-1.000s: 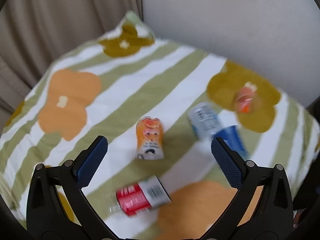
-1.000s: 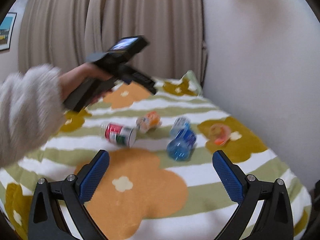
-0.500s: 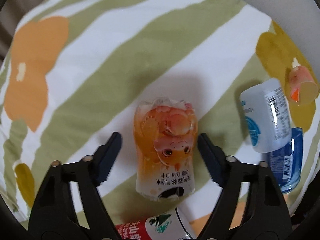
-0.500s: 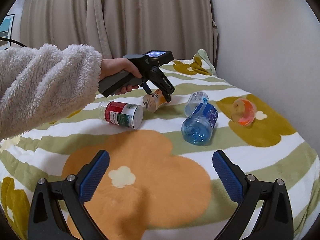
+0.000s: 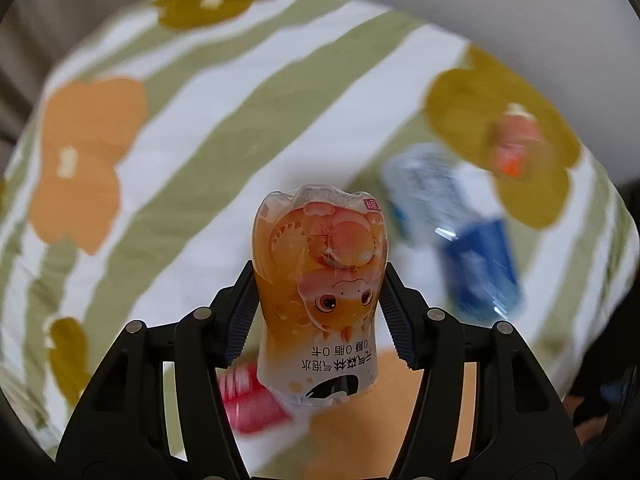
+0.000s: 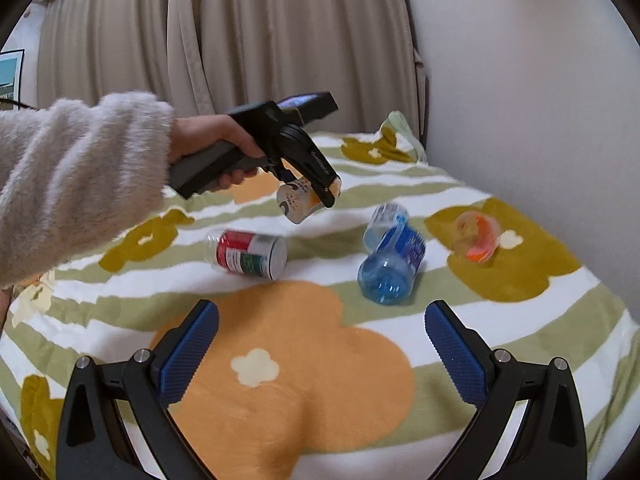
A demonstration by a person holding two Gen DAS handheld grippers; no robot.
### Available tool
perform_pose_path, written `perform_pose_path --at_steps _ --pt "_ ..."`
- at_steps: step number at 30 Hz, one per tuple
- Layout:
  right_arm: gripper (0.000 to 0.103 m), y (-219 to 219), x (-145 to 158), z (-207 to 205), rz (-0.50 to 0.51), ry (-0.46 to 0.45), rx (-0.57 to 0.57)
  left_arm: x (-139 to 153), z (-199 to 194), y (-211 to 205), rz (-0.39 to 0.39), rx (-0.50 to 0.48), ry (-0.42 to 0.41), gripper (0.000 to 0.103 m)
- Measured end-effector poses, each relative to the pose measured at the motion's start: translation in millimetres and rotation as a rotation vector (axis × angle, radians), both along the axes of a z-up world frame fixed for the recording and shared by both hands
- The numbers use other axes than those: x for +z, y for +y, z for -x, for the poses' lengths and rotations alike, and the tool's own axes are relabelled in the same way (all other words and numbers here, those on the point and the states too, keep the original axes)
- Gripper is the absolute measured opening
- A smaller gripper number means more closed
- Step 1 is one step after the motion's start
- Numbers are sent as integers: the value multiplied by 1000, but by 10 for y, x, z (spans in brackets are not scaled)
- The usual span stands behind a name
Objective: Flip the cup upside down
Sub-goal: 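Lift the cup with the left tool and bring it toward the right tool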
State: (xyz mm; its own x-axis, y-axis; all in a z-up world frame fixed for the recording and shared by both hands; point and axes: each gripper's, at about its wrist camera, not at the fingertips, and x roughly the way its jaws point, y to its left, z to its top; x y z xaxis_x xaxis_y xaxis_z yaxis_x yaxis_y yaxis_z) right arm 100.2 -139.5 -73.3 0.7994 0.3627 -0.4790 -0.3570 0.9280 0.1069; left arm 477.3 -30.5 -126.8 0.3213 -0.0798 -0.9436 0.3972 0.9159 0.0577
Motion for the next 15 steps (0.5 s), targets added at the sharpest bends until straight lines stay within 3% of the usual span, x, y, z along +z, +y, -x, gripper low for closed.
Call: perform_pose_path --at_steps 3,6,9,13,15 --pt "103 -84 202 198 -13 -20 -22 457 547 -39 27 -44 -24 55" --pt "103 -159 340 424 -25 -30 -51 620 1102 -106 49 -88 -6 55" --pt "103 -237 397 606 -59 -19 -72 495 1631 -188 50 -119 56 55" --pt "103 -326 428 821 -103 4 -79 -11 2135 -307 110 -98 157 55" --pt "103 -358 464 925 -87 -2 -83 -225 2265 -337 120 -73 169 55"
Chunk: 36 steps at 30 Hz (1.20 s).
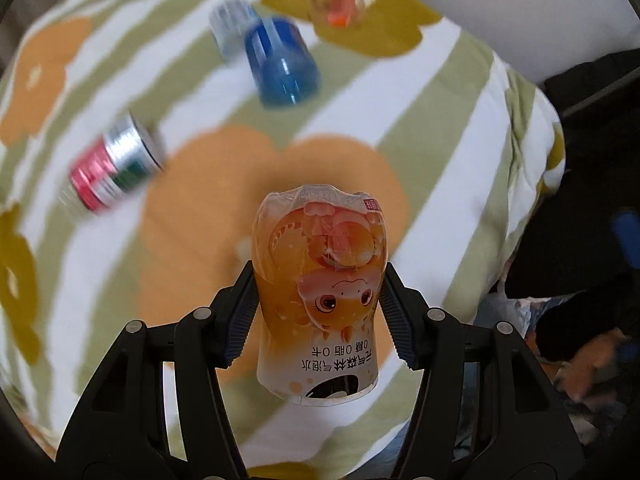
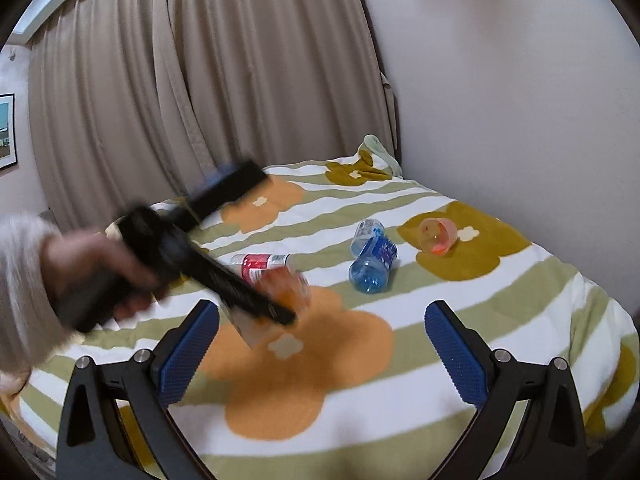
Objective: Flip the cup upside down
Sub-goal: 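Lift the cup with the left tool and bring it toward the right tool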
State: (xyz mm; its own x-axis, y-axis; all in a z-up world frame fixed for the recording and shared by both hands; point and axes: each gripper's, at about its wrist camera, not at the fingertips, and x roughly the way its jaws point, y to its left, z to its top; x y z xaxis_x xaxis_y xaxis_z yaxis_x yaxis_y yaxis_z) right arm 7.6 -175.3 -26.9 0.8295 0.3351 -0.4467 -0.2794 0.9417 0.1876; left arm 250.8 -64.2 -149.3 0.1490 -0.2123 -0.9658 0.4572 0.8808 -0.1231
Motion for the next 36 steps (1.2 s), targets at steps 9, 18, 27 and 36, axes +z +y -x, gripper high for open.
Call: perform_pose_path --at_steps 9,18,27,36 --pt "103 -259 41 296 48 2 -12 -631 -24 -5 -20 128 90 55" --pt "103 -349 103 443 19 20 -4 -447 7 48 0 185 4 103" --pt "103 -111 201 -668 -200 514 159 289 612 556 64 254 -230 103" --pt "81 595 -1266 -1692 -253 1031 22 333 1289 1118 125 363 -305 103"
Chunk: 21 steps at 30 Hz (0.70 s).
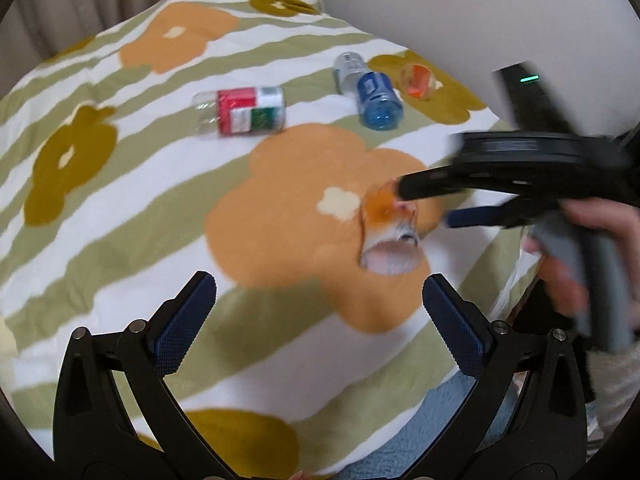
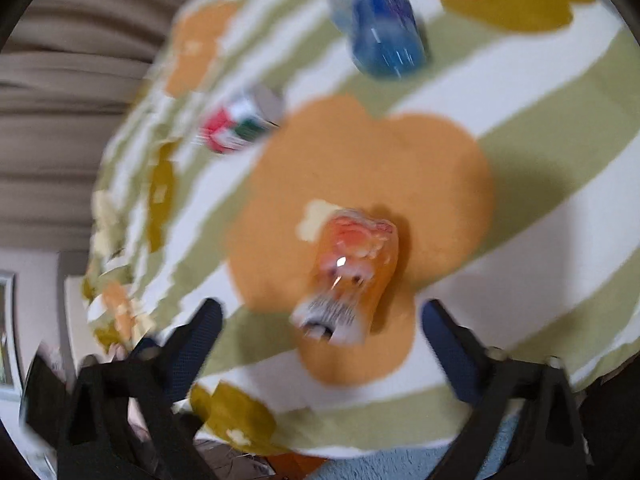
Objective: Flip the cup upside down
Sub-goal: 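Grasp the cup with the right tool while the left tool releases it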
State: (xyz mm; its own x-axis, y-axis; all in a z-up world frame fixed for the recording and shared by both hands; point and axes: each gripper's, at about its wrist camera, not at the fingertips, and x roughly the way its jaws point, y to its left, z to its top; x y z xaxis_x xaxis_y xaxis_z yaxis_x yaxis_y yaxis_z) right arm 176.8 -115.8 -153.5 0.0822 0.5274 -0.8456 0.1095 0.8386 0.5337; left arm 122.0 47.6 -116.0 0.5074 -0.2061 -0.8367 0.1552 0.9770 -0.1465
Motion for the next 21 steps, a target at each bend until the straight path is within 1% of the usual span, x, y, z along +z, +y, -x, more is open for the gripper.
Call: perform_pose_path --at_steps 2,4,5,6,7,8,11,12,13,15,16,18,19,21 --pt "77 59 -160 -81 22 30 -26 -17 96 95 23 12 -2 103" --pt "75 91 -212 -107 31 32 -37 -32 180 167 32 25 -10 103" --pt "71 105 -230 -121 45 29 -31 -35 208 189 36 26 -12 103" --pt "63 113 -247 -137 63 27 -21 -43 233 211 42 27 -14 103" --pt "58 122 -254 -145 81 26 -3 -52 257 222 48 28 -16 103" --pt "56 133 -260 -154 86 24 12 -56 273 236 57 29 -18 103" --pt "56 179 -206 -150 95 -2 60 -46 309 258 80 32 -25 103" --pt "56 200 -159 -162 77 -23 160 -41 323 267 84 32 -28 103" --pt "56 256 -103 -178 92 -42 218 -25 344 272 86 33 -34 103" --pt "56 398 46 -187 134 -87 371 12 391 275 86 32 -47 103" --pt "56 471 131 -188 170 -112 462 29 415 277 82 32 -53 103" --pt "56 600 259 -173 233 -152 604 66 462 275 72 36 -66 103" --pt "56 695 296 -155 269 -159 696 80 493 268 65 37 -72 103" --pt "56 819 266 -146 314 -132 807 95 534 270 61 50 -80 103"
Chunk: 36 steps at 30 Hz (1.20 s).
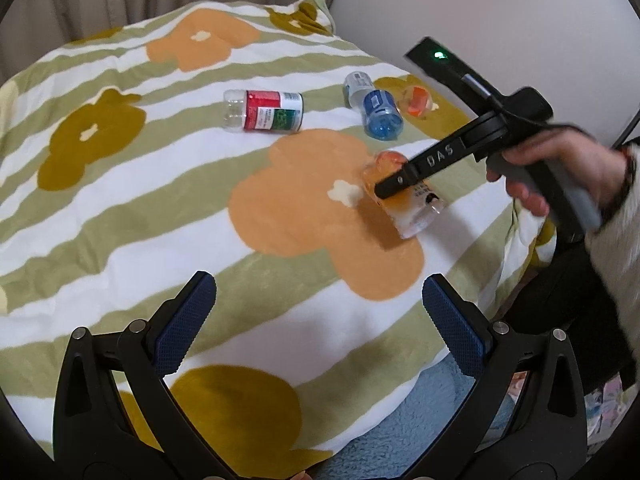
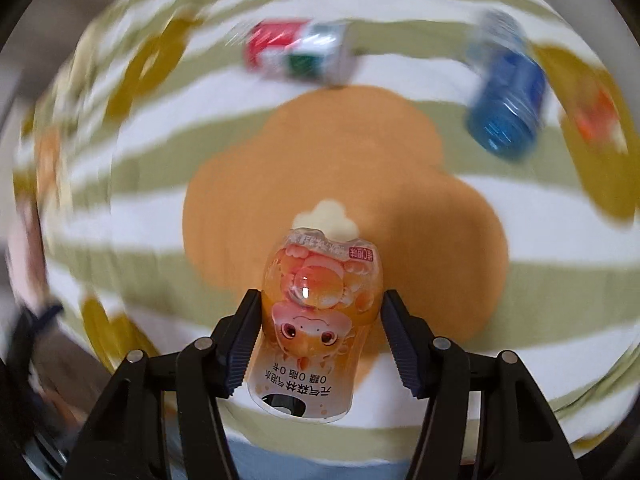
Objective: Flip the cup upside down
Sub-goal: 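Grasp the cup with the right tool while the left tool releases it, then rotate the cup with the right tool and set it upside down on the bed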
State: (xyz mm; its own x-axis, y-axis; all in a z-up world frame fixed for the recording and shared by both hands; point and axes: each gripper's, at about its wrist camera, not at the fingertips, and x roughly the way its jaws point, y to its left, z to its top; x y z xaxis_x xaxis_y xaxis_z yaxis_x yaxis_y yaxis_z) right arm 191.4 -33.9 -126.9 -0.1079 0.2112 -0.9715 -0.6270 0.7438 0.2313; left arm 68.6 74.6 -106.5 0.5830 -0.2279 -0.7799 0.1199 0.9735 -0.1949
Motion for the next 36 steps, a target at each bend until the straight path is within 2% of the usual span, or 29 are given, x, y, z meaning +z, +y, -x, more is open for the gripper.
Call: perform_pose_path --at_steps 5,10,13,15,16,18,24,28,29,30,31,34,36 --pt "56 250 -256 98 132 -32 207 -14 105 22 24 36 2 103" --pt "57 275 -480 90 158 -26 243 -113 151 65 47 58 21 103" --pt "58 247 -510 42 163 -10 251 -171 131 72 51 64 37 103" --pt "62 246 -510 -6 160 15 243 -198 106 60 55 61 43 103" --pt "64 228 -522 -35 205 6 129 -204 102 52 56 59 44 103" --pt "66 203 -532 -99 201 19 112 -210 84 33 60 52 45 103" --pt "66 -33 -525 -382 189 46 -38 -198 82 38 61 46 43 103" --pt "66 -104 -570 -468 209 17 -43 -191 89 56 62 49 44 103" --pt "64 -112 -582 -477 214 13 -40 -189 94 59 62 50 45 103" --pt "57 -90 -596 -467 217 9 -20 -185 96 62 63 51 45 103" --pt "57 -107 -593 -480 217 -3 -13 -182 101 66 63 51 45 103" --pt "57 -164 -479 -457 170 -51 -11 -151 113 67 57 53 36 103" --pt "57 -284 -280 -409 57 -102 -58 -113 135 77 40 57 19 103"
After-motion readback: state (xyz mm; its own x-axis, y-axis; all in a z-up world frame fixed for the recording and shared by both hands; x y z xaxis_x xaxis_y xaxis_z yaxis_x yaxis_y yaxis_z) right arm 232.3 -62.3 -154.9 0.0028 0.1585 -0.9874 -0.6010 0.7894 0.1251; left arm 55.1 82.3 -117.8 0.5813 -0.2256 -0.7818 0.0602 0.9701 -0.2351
